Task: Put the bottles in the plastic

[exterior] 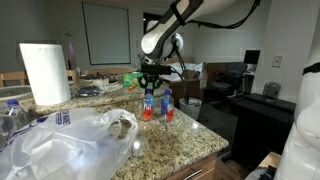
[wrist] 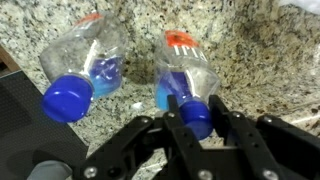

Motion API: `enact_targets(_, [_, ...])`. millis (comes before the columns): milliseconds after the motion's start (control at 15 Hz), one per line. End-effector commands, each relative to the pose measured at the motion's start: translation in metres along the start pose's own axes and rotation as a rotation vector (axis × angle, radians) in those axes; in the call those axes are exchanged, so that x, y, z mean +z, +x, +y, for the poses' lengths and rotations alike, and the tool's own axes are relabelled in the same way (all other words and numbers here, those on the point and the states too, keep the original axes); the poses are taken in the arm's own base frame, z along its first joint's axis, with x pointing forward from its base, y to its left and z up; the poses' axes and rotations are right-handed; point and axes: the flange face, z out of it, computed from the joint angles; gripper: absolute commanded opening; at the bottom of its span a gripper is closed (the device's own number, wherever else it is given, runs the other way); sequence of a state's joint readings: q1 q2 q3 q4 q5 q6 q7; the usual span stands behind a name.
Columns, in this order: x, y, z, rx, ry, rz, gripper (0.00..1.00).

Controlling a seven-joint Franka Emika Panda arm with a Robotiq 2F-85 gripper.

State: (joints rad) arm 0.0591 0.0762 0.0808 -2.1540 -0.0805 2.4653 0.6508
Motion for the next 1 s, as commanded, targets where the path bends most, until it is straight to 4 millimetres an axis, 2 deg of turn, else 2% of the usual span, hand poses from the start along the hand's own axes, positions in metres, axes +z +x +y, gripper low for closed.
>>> enact_targets(0, [-0.012, -0.008, -0.001, -0.005, -0.001, 0.005, 0.10])
enact_targets(200, [-0.032, -0.023, -0.009, -0.067, 0.054, 0.015, 0.10])
enact_targets(400, [-0.066, -0.052, -0.011, -0.159, 0.162, 0.057, 0.10])
enact_targets(600, [-0.088, -0.075, -0.013, -0.245, 0.269, 0.057, 0.10])
enact_targets(733, [-0.094, -0.083, -0.016, -0.285, 0.384, 0.009, 0.10])
enact_targets(933, [-0.094, -0.079, -0.018, -0.338, 0.538, -0.058, 0.10])
